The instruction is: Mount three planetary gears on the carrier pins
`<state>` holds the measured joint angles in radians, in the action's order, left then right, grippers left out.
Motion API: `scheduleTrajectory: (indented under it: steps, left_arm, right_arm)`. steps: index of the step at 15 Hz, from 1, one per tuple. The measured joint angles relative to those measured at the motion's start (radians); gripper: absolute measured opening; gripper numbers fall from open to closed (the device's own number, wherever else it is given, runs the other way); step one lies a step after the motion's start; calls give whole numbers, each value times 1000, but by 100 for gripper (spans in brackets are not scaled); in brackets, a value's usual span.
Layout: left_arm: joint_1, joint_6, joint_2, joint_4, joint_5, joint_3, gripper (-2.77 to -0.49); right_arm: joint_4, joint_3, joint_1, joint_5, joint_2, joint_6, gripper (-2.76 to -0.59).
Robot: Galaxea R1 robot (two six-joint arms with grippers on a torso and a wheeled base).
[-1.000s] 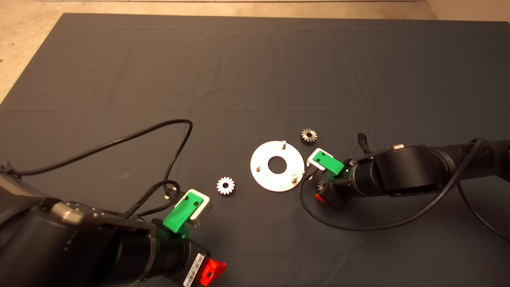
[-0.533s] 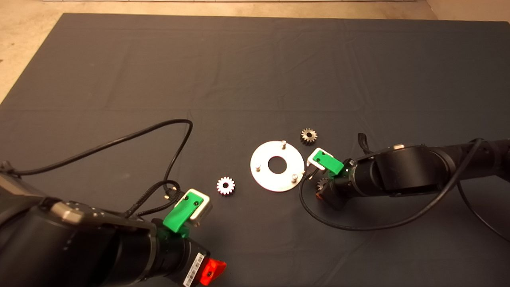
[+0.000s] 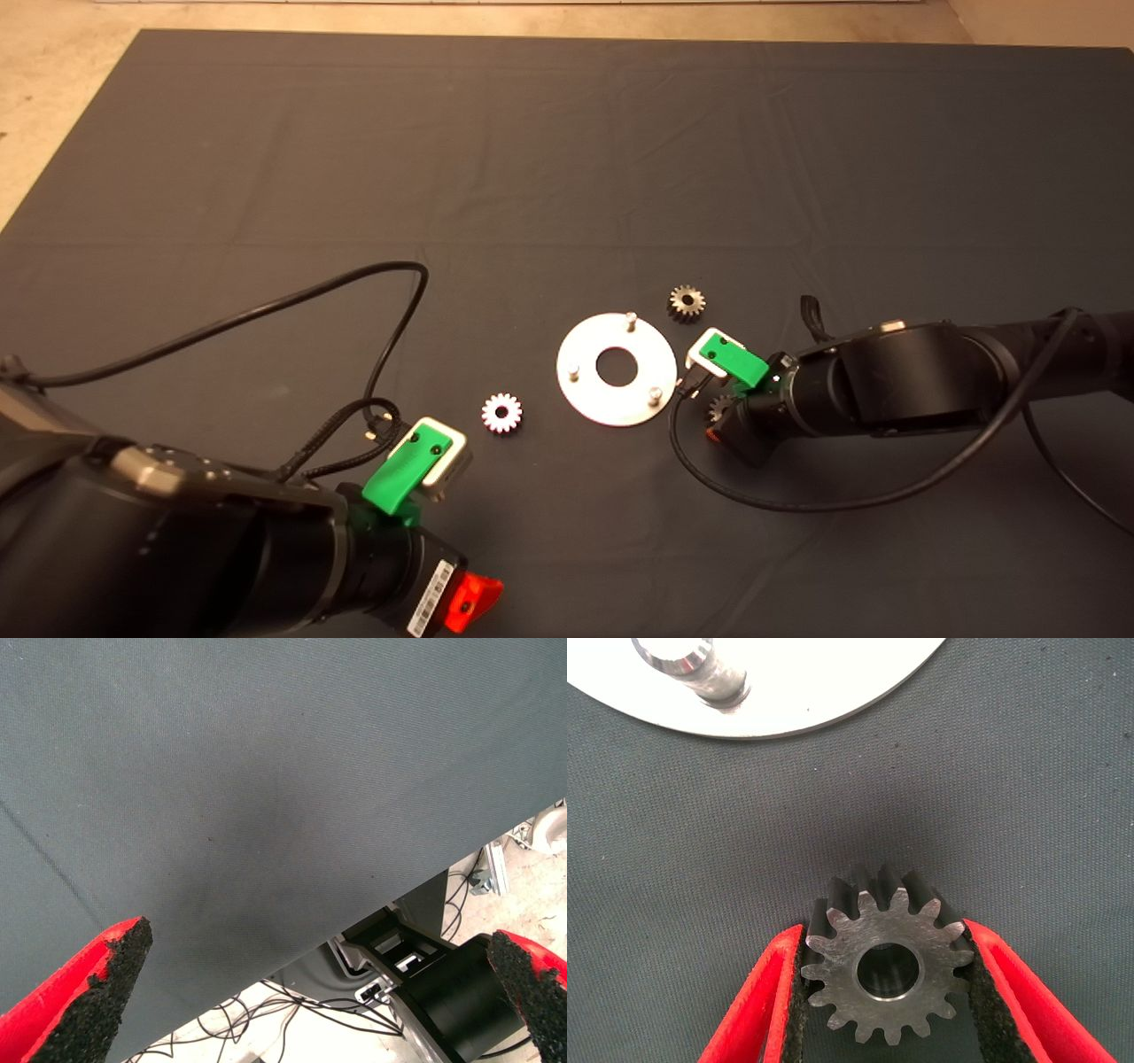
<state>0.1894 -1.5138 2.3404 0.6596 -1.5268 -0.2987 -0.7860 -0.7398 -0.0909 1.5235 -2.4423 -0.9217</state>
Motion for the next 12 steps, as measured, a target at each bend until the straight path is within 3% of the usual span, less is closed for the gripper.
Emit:
scheduleTrajectory:
  steps: [6, 12]
  left_arm:
    - [0, 0, 0, 0, 0, 0, -51]
    - [0, -1, 0, 0, 0, 0, -51]
  right_arm:
    - [3, 7, -9, 7, 2, -3, -236]
    - [37, 15, -101, 9, -8, -25, -236]
